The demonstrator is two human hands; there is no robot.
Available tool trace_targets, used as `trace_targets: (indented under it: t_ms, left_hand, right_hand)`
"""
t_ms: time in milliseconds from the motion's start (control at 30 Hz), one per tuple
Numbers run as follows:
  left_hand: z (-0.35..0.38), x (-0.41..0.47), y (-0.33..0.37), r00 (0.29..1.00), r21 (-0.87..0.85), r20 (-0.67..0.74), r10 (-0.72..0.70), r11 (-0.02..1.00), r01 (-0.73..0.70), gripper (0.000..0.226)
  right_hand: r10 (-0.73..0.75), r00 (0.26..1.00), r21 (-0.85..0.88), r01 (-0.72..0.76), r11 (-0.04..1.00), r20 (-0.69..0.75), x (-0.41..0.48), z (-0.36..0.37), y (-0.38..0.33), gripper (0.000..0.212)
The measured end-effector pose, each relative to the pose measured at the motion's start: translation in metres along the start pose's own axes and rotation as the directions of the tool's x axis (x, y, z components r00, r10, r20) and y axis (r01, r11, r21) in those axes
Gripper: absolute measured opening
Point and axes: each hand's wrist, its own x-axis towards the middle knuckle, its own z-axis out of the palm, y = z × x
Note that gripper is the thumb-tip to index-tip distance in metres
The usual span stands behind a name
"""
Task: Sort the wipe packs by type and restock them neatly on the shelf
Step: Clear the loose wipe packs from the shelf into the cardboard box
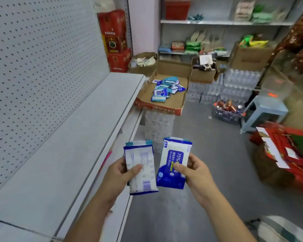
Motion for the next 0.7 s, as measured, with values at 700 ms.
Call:
trace_targets:
  t_ms: [700]
  left_hand:
    - [0.143,0.302,0.062,0.995,0.005,0.092,-0.033,0.999,0.033,0.029]
  right_hand:
    - [0.009,0.979,0.065,0.004,0.998,-0.202,0.251,-0.108,-0.118,0.035]
